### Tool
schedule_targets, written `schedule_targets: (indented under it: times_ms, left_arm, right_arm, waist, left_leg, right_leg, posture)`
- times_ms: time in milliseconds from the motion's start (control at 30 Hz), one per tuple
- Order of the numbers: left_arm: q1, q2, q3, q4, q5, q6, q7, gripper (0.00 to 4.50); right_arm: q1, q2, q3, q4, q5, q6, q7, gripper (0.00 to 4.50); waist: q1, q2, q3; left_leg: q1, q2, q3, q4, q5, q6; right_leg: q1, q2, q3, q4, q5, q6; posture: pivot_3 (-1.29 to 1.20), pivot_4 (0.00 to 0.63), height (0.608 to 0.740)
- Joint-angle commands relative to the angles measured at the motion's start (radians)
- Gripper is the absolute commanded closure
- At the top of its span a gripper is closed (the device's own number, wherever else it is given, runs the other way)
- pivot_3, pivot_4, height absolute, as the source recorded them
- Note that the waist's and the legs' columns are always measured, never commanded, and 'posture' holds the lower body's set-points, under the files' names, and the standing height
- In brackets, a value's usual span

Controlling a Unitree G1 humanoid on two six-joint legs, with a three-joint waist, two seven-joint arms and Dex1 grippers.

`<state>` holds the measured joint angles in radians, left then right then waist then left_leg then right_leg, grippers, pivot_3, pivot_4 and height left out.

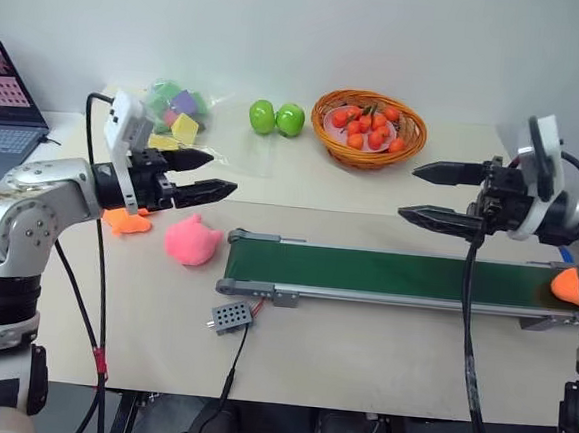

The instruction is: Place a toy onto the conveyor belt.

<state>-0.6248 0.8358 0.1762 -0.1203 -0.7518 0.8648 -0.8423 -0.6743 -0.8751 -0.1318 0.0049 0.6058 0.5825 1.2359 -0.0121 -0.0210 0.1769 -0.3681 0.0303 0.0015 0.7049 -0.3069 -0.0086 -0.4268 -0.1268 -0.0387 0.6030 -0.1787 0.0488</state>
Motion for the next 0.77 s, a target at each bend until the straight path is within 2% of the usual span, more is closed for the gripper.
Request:
schedule_targets:
  times_ms: [33,533,767]
  left_arm:
    - [-0.007,0.004,0.032,-0.005,0.011,-0.026,0.001,0.01]
    - [-0.005,-0.038,0.023,-0.051,0.021,-0.012,0.054,0.01]
    - [0.003,-0.015,-0.012,-0.046,0.044,-0.03,-0.015,0.01]
  right_arm:
    - [0.01,0.005,-0.013,-0.074,0.035,0.028,-0.011,0.0]
    - [0.026,-0.002,-0.026,-0.118,0.054,0.064,-0.031,0.0]
    - [0.036,-0.008,-0.03,-0.108,0.045,0.051,-0.028,0.0]
  waist:
    - [0.0,0.0,0.0]
    - [0.0,0.0,0.0]
    - [0.0,0.0,0.0]
  left_leg:
    - [0.0,0.0,0.0,0.0,0.0,0.0]
    - [0.0,0.0,0.0,0.0,0.0,0.0]
    - [0.0,0.0,0.0,0.0,0.0,0.0]
  right_leg:
    - [0.0,0.0,0.0,0.0,0.0,0.0]
    - [0.0,0.0,0.0,0.0,0.0,0.0]
    - [0.0,0.0,0.0,0.0,0.0,0.0]
  posture:
    - [0.0,0.15,0.738]
    - [0.0,0.15,0.738]
    - [0.0,0.15,0.738]
